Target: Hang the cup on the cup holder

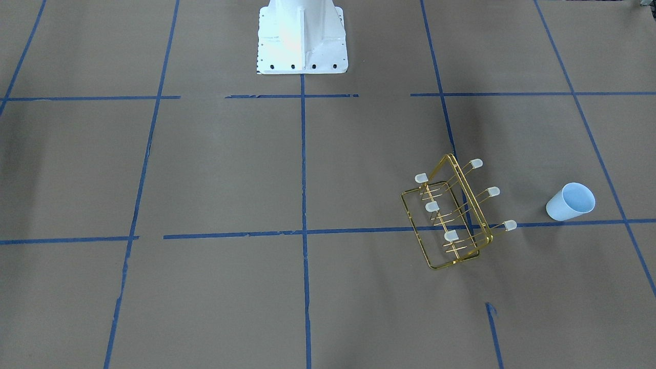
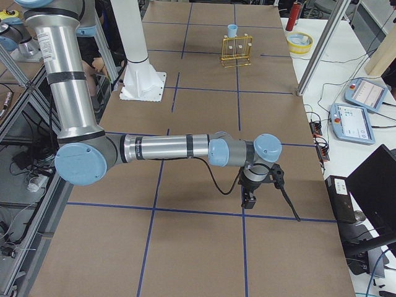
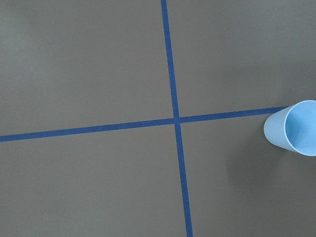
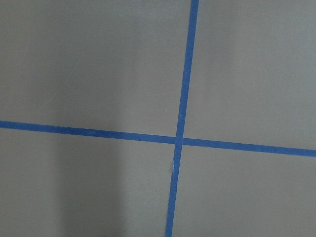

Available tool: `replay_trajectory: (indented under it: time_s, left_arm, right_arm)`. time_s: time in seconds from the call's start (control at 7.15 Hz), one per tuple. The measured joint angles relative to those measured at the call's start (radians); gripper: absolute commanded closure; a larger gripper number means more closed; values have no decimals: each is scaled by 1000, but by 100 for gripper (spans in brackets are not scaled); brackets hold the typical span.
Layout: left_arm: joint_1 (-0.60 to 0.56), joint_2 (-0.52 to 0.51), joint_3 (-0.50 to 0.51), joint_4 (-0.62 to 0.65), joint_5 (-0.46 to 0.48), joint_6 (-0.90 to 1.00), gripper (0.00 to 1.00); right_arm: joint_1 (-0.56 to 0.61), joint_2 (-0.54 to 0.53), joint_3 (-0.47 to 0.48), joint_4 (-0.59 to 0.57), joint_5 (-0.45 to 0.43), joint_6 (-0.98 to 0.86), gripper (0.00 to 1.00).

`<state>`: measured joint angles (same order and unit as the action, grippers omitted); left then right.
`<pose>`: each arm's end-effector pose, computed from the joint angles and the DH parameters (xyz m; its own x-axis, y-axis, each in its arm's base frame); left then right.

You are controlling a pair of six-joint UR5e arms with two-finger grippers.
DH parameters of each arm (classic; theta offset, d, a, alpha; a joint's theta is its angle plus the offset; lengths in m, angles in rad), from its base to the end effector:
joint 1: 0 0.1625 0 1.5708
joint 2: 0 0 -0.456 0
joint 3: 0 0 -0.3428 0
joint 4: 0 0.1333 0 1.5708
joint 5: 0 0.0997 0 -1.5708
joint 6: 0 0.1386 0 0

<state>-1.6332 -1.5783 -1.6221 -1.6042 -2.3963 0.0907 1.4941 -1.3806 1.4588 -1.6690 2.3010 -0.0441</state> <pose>-0.0597 -0.4507 0.6828 0.6839 0.1152 -0.7204 0.0001 0.9874 0.1580 0.0005 -0.5272 0.6887 0.7398 -0.0877 0.6671 0.1093 0.9940 0.0094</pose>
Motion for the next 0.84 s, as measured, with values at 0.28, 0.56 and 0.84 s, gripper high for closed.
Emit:
replay_trajectory:
  time_s: [0.28,0.56,0.84]
  left_arm:
    - [2,-12,-2,-2,-1,-17,0]
    - [2,-36,3,-32,-1,-47,0]
    - [4,-36,68,-188,1,-69,0]
  right_arm:
    - [0,0,0,0,0,0,0]
    - [0,0,0,0,0,0,0]
    - [0,0,0,0,0,0,0]
